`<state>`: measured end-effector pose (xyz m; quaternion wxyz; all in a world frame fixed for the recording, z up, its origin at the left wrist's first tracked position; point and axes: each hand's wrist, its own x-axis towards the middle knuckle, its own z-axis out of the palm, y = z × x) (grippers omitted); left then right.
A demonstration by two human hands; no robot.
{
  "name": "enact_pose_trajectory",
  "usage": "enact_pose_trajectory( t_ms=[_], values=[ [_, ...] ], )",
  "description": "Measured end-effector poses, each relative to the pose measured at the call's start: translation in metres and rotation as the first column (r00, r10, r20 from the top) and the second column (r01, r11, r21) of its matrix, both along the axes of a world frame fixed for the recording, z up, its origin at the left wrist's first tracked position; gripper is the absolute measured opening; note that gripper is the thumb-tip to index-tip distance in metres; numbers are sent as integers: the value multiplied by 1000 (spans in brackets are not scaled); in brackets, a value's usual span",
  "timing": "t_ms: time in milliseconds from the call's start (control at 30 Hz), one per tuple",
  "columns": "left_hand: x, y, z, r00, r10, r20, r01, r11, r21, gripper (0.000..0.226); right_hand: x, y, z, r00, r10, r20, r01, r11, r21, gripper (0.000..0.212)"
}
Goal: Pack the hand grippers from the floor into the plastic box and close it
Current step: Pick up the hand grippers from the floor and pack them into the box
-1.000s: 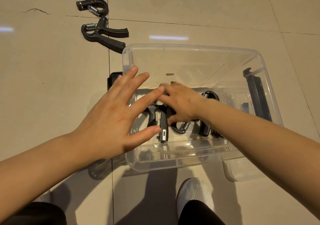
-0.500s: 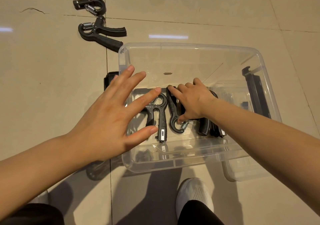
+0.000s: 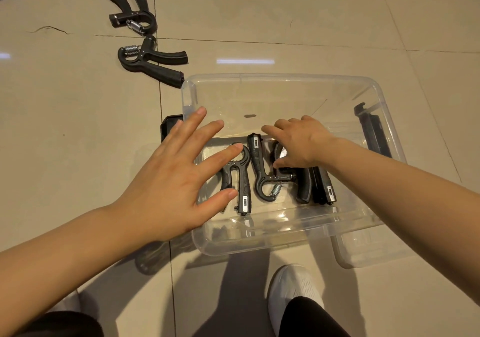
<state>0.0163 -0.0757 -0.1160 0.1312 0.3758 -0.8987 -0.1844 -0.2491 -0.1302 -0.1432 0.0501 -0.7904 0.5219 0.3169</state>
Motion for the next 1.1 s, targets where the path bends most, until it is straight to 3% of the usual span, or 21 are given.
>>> enact_pose_trajectory(
  t_ms=[133, 233, 500, 600, 700, 767, 833, 967, 1100],
  values=[
    [4, 0, 5, 1000, -11, -9, 11, 1000, -19, 56, -9, 8, 21, 967, -197, 162, 206, 977, -46, 49],
    [22, 5, 10, 999, 0, -35, -2, 999, -44, 54, -5, 21, 38, 918, -260, 298, 306, 945, -116, 40],
    [128, 35, 10, 983, 165, 79, -166, 986, 1, 51, 79, 61, 95, 762, -180, 622, 426, 862, -273, 32],
    [171, 50, 29, 962, 260, 79, -261, 965, 11, 39, 128, 81, 137, 833, -75, 548, 293, 900, -323, 39],
    [213, 66, 68, 920, 386, 65, -390, 920, 47, 38, 177, 99, 192, 951, 108, 289, -4, 941, -339, 44],
    [239, 75, 105, 907, 409, 98, -415, 908, 56, 39, 210, 109, 232, 969, 215, 121, -171, 940, -295, 43],
    [263, 82, 148, 911, 374, 174, -390, 919, 64, 39, 243, 122, 271, 966, 250, 67, -228, 945, -234, 46],
    [295, 105, 236, 917, 373, 138, -380, 925, 27, 40, 293, 164, 335, 959, 214, 187, -168, 958, -232, 50],
    [312, 149, 299, 922, 386, 15, -386, 922, -42, 45, 321, 217, 374, 870, 46, 491, 40, 986, -163, 51]
  ],
)
